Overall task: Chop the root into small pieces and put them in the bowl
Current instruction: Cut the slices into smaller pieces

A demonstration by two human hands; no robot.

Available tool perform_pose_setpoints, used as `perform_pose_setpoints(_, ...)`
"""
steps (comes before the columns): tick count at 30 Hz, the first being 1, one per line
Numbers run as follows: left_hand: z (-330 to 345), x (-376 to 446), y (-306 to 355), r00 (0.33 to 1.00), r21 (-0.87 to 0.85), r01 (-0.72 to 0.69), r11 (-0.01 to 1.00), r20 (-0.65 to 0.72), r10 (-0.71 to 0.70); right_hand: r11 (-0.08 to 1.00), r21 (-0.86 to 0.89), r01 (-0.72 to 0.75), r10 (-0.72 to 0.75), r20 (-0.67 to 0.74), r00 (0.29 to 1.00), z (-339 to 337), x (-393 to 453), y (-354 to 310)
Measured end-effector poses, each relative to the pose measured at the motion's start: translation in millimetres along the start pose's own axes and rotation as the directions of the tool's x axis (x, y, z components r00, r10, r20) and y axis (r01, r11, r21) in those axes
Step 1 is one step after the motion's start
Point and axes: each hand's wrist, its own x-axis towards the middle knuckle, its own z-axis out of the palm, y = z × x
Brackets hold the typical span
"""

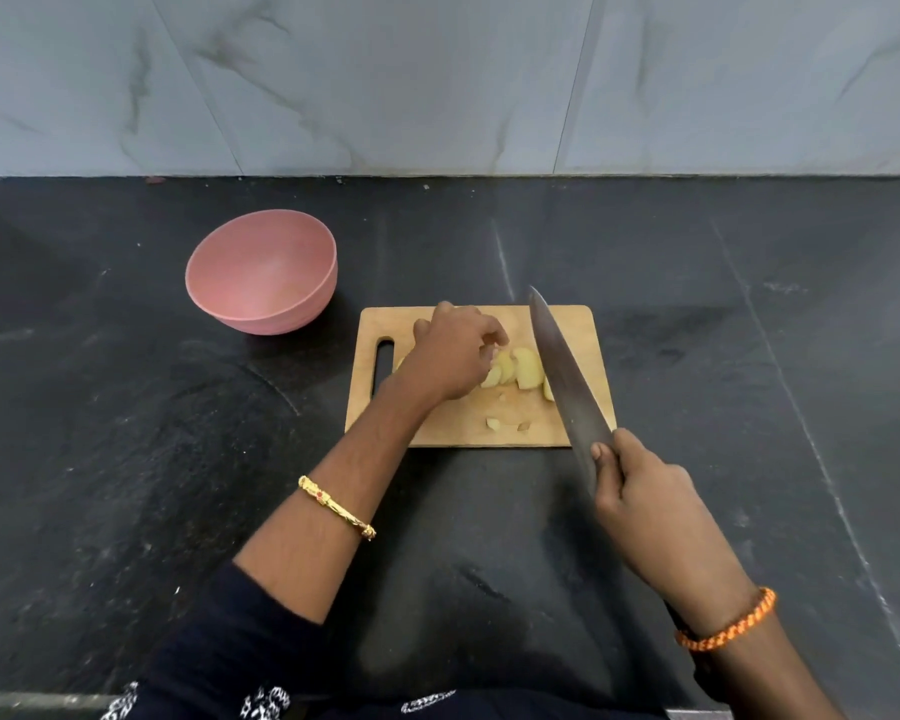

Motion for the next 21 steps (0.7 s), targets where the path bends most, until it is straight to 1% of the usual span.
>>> perform_pose_setpoints(3, -5, 2, -2, 0.997, -0.016, -0.036, 0.999, 0.072, 0.037, 1.000, 0.016, -0.019, 0.019, 0.007, 1.000, 2, 2, 5)
perform_pose_setpoints(5, -7, 1, -3, 0.995, -0.054, -0.058, 0.997, 0.082, 0.062, 0.999, 0.039, -0.038, 0.038, -0.003, 0.999, 3, 2, 8)
perform_pose_setpoints(9, -11, -1, -2, 0.988, -0.208, -0.107, 0.972, 0.084, 0.127, 0.996, 0.064, -0.063, 0.065, -0.026, 0.998, 1, 4, 12)
perform_pose_setpoints(12, -11, 1, 9, 0.980, -0.231, -0.151, 0.961, 0.088, 0.176, 0.994, 0.086, -0.067, 0.071, -0.035, 0.997, -2, 6, 13)
perform_pose_setpoints(14, -13, 6, 16, 0.972, -0.176, -0.159, 0.971, 0.144, 0.186, 0.994, 0.084, -0.071, 0.075, -0.040, 0.996, -4, 6, 15)
perform_pose_setpoints(18, -20, 19, 23, 0.945, 0.041, -0.190, 0.981, 0.278, 0.172, 0.992, 0.092, -0.081, 0.086, -0.042, 0.995, -4, 6, 17)
perform_pose_setpoints(21, -21, 20, 24, 0.946, 0.105, -0.216, 0.971, 0.267, 0.181, 0.992, 0.098, -0.085, 0.090, -0.041, 0.995, -4, 6, 18)
